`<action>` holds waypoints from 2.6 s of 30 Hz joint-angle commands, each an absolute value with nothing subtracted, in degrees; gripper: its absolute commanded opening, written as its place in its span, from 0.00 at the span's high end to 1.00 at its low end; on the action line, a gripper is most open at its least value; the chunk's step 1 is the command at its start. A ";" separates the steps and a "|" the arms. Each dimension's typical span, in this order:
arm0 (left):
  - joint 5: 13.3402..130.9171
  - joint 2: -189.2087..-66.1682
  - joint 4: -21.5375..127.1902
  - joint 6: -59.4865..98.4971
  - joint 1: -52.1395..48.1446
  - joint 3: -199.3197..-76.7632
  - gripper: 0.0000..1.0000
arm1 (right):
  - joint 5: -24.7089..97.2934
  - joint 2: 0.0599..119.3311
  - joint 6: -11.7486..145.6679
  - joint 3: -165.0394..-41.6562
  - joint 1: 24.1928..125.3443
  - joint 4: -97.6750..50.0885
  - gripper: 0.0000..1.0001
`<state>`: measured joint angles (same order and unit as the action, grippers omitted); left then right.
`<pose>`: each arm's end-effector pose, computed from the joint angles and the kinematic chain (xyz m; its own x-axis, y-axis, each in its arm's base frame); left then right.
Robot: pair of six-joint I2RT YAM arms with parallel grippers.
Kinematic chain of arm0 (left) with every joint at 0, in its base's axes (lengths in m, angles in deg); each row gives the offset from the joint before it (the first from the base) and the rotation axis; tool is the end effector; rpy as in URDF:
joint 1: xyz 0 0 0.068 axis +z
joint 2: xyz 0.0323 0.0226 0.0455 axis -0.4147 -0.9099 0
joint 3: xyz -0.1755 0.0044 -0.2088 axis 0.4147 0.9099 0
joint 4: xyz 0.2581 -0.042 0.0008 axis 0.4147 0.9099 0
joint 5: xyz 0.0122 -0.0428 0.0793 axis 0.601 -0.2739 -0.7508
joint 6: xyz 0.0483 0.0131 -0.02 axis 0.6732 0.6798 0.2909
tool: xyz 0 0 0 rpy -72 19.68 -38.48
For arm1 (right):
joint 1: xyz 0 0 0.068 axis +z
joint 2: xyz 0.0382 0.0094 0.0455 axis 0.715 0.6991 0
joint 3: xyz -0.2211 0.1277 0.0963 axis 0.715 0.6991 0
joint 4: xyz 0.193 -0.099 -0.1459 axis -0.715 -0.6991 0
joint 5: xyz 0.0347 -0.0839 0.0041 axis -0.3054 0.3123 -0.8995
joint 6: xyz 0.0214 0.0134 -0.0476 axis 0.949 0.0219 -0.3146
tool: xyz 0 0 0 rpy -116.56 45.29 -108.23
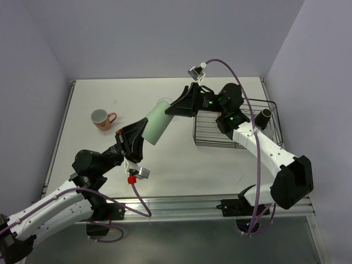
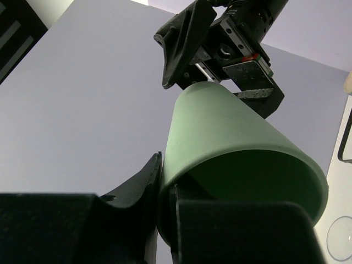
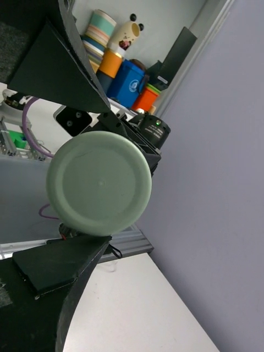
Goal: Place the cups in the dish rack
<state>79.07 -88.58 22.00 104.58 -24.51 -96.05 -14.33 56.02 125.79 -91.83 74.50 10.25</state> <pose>0.0941 -0.1223 0.3523 0.9296 0.3408 -0.1403 -0.0330 0.4560 0.8894 0.2496 0.1721 0.4052 -0.7438 0.1373 -0.6541 -0.6680 -0.1205 0.7343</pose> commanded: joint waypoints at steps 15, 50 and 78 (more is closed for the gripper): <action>80.04 -88.49 20.39 106.50 -25.16 -95.49 0.99 | -15.48 55.52 123.78 -93.45 76.05 11.08 0.54; 54.81 -92.26 60.27 48.47 -21.83 -116.65 0.01 | 1.87 46.29 60.87 -107.52 40.19 -53.33 1.00; 63.95 -106.06 74.44 20.19 -0.12 -123.08 0.01 | 26.26 46.55 45.38 -85.73 45.38 -43.95 1.00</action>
<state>61.98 -104.44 73.52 23.56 -2.13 -120.55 23.40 46.47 46.43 -86.65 45.04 -49.68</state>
